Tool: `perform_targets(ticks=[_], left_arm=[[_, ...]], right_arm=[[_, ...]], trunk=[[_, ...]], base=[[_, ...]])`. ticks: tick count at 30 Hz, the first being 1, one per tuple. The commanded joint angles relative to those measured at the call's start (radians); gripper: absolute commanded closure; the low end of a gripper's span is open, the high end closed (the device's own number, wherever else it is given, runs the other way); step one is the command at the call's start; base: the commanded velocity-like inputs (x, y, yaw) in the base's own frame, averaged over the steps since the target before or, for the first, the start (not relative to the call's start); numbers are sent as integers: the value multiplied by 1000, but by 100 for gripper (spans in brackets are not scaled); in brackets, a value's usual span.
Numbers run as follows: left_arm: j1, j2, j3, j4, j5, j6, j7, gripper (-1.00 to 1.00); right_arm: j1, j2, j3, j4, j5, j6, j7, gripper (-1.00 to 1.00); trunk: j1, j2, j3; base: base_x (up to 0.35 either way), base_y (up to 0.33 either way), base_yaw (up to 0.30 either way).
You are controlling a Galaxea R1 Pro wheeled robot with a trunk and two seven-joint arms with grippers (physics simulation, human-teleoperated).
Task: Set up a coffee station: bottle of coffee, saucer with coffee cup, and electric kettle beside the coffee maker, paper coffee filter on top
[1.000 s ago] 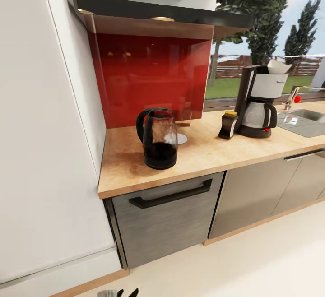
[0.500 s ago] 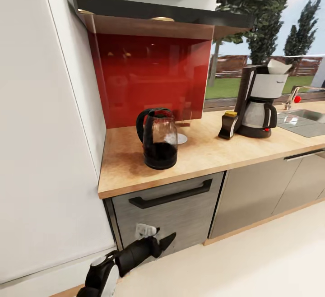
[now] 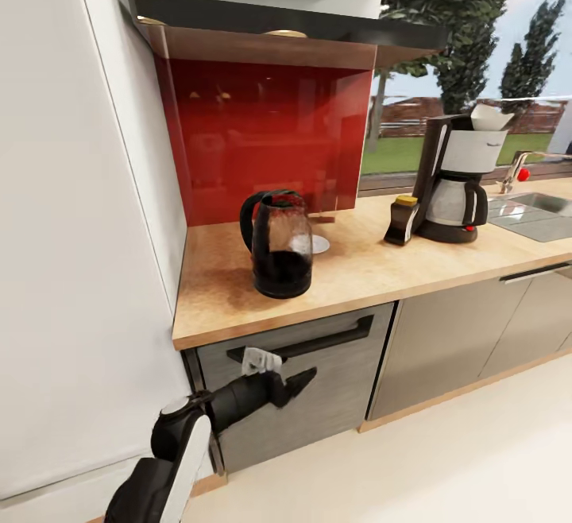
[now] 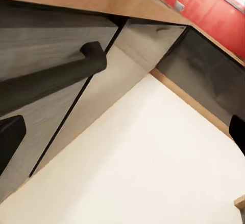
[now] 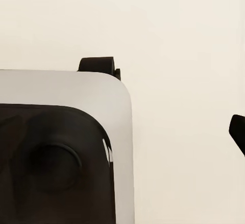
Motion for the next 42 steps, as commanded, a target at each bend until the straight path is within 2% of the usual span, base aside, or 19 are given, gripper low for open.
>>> perform_targets(ticks=[1,7,15,20,23,28,32,42], left_arm=[[-27,0,0,-2,6,34,-1,-100],[-124,0,2,-5,89,92,-1,-100],[-225,0,6,-5,102,100,2,-100],[-248,0,12,-5,102,101,3,-100],[-259,0,58,-7,102,101,11,-100],[-263,0,90,-10,102,100,16,-100],[-264,0,93,-10,101,99,33,-100],[-264,0,95,-9,98,96,144,-100]], right_arm=[[-1,0,1,1,-7,-3,5,-100],[-1,0,1,1,-7,-3,5,-100],[-1,0,1,1,-7,-3,4,-100],[-1,0,1,1,-7,-3,5,-100],[-1,0,1,1,-7,-3,4,-100],[-1,0,1,1,-7,-3,4,-100],[-1,0,1,1,-7,-3,3,-100],[-1,0,1,1,-7,-3,4,-100]], trunk=[[0,0,-1],[0,0,-1],[0,0,-1],[0,0,-1],[0,0,-1],[0,0,-1],[0,0,-1],[0,0,-1]], base=[[0,0,0],[0,0,0],[0,0,0],[0,0,0],[0,0,0],[0,0,0],[0,0,0],[0,0,0]])
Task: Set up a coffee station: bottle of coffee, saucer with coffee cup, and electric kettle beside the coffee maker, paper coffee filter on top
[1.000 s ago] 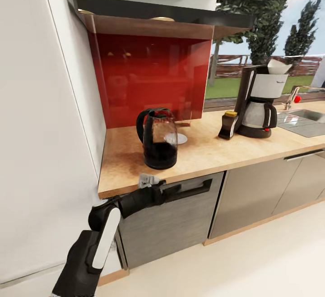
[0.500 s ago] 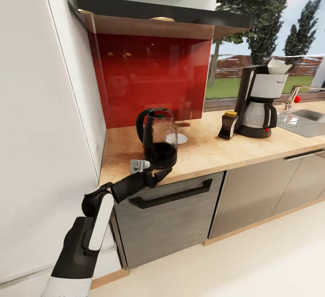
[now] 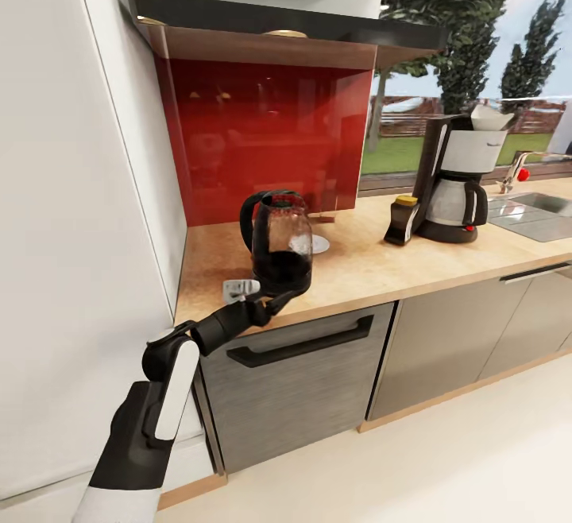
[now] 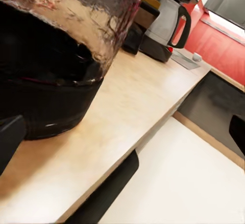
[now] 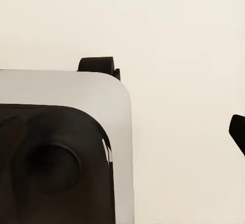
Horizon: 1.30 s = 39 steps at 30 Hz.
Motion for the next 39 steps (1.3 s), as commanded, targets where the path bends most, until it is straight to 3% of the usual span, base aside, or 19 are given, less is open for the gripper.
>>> perform_targets(ticks=[1,5,9,12,16,19,28,34,39], left_arm=[[-1,-1,1,0,5,7,14,-100],[-1,-1,1,0,5,7,79,-100],[-1,-1,-1,-1,1,7,106,-100],[-1,-1,-1,-1,-25,7,112,-100],[-1,-1,-1,-2,-112,7,115,-100],[-2,-1,-1,-2,-153,7,115,-100],[-37,-1,-1,-2,-187,9,116,-100],[-64,-1,-1,-2,-261,13,116,-100],[-75,-1,-1,-3,-280,17,116,-100]], right_arm=[[-1,0,1,1,-7,-3,5,-100],[-1,0,1,1,-7,-3,4,-100],[-1,0,1,1,-7,-3,4,-100],[-1,0,1,1,-7,-3,4,-100],[-1,0,1,1,-7,-3,5,-100],[-1,0,1,1,-7,-3,5,-100],[-1,0,1,1,-7,-3,4,-100],[-1,0,1,1,-7,-3,4,-100],[-1,0,1,1,-7,-3,4,-100]], trunk=[[0,0,-1],[0,0,-1],[0,0,-1],[0,0,-1],[0,0,-1],[0,0,-1],[0,0,-1],[0,0,-1],[0,0,-1]], base=[[0,0,0],[0,0,0],[0,0,0],[0,0,0],[0,0,0],[0,0,0],[0,0,0],[0,0,0],[0,0,0]])
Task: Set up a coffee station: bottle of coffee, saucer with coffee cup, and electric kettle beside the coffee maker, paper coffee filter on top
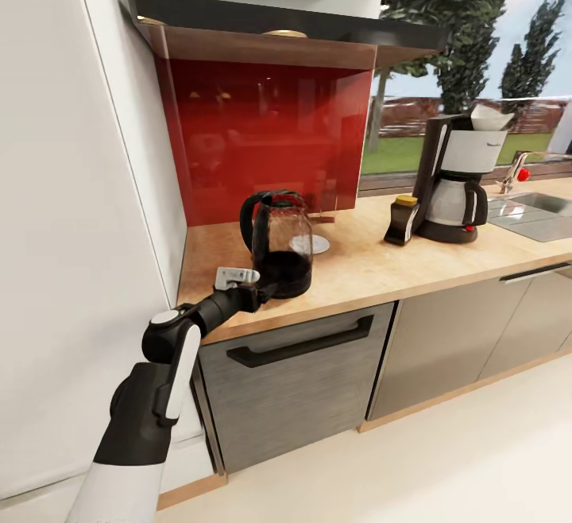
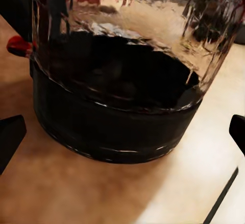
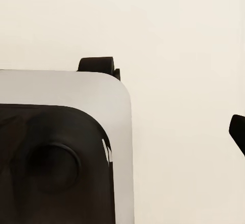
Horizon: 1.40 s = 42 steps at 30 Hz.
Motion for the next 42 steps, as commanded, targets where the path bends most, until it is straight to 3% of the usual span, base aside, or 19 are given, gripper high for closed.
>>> perform_targets(ticks=[1,4,10,15,20,25,35,42], left_arm=[[-2,-1,1,-1,0,7,-2,-100],[-3,-1,1,-1,-18,8,-2,-100],[-4,-1,1,-1,-108,9,-2,-100],[-5,-1,1,-3,-128,9,-2,-100],[-5,-1,3,-5,-136,9,2,-100],[-5,-1,5,-6,-136,9,111,-100],[-5,-1,6,-6,-136,5,173,-100],[-5,-1,6,-6,-136,5,249,-100]], right_arm=[[-1,0,1,1,-7,-3,5,-100],[-1,0,1,1,-7,-3,5,-100],[-1,0,1,1,-7,-3,5,-100],[-1,0,1,1,-7,-3,5,-100],[-1,0,1,1,-7,-3,5,-100],[-1,0,1,1,-7,-3,5,-100],[-1,0,1,1,-7,-3,5,-100],[-1,0,1,1,-7,-3,5,-100]], trunk=[[0,0,-1],[0,0,-1],[0,0,-1],[0,0,-1],[0,0,-1],[0,0,-1],[0,0,-1],[0,0,-1]], base=[[0,0,0],[0,0,0],[0,0,0],[0,0,0],[0,0,0],[0,0,0],[0,0,0],[0,0,0]])
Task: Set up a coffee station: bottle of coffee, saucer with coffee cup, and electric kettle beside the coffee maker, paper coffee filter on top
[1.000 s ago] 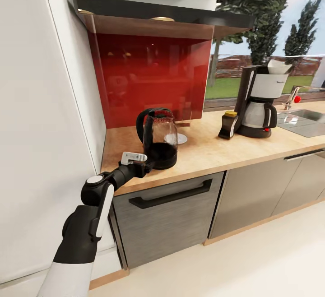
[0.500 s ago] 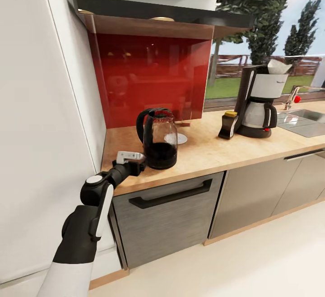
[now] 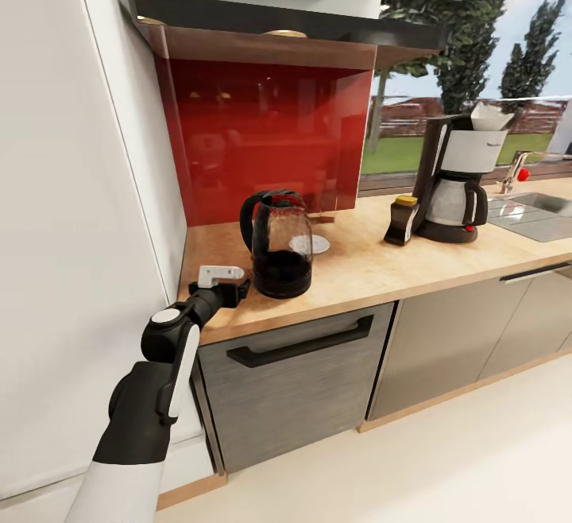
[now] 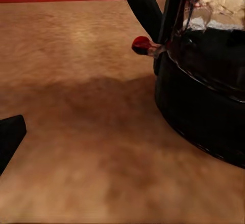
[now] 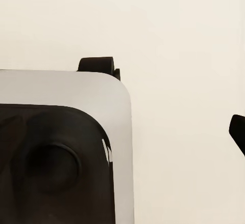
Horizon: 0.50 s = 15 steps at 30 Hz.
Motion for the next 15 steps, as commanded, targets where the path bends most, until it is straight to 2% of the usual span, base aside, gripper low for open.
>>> perform_targets(ticks=[1,15], left_arm=[[-1,-1,1,-1,-10,4,-6,-100],[-1,-1,1,-1,-10,-1,12,-100]], right_arm=[[-1,0,1,1,-7,-3,5,-100],[-1,0,2,1,-7,-3,5,-100]], trunk=[[0,0,-1],[0,0,-1]], base=[[0,0,0],[0,0,0]])
